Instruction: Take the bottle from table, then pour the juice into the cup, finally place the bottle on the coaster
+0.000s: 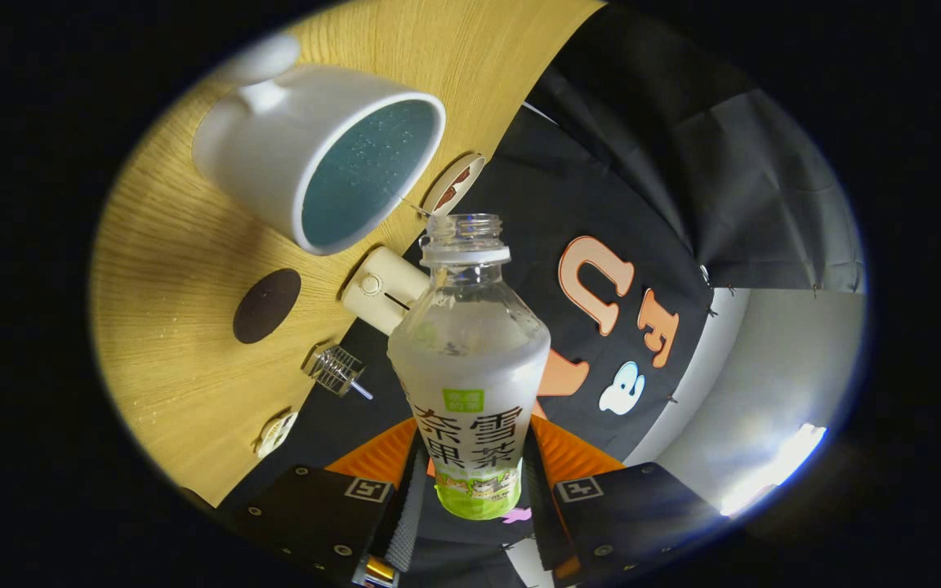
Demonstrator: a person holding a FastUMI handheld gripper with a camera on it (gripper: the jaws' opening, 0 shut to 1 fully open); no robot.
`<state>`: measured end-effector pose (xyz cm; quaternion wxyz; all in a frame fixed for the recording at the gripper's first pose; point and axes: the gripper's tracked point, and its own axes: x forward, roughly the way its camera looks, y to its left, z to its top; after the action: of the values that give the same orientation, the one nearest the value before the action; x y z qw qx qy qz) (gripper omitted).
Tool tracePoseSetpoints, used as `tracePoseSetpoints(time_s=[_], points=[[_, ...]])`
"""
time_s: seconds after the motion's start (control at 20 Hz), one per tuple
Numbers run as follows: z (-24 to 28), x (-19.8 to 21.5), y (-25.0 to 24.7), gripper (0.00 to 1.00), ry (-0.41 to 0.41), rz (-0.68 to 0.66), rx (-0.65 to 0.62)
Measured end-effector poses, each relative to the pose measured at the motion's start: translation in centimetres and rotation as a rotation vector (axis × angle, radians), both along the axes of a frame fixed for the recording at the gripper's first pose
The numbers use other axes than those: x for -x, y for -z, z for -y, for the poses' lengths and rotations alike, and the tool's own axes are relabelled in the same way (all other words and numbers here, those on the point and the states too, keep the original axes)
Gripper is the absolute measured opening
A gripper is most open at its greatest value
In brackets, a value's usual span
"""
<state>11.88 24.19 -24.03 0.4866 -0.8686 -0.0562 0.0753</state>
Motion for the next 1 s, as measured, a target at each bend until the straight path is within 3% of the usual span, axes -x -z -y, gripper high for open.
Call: tracePoseSetpoints(time_s=[0.45,0.85,1.0], points=[[2.0,1.7,6.0,0.59,0.166,-0.248,-0.370],[1.5,-0.2,6.0,0.59,0.305,-0.397,-0.882],[0.8,-1.5,5.6,0.59,0.376,-0.491,-1.144]])
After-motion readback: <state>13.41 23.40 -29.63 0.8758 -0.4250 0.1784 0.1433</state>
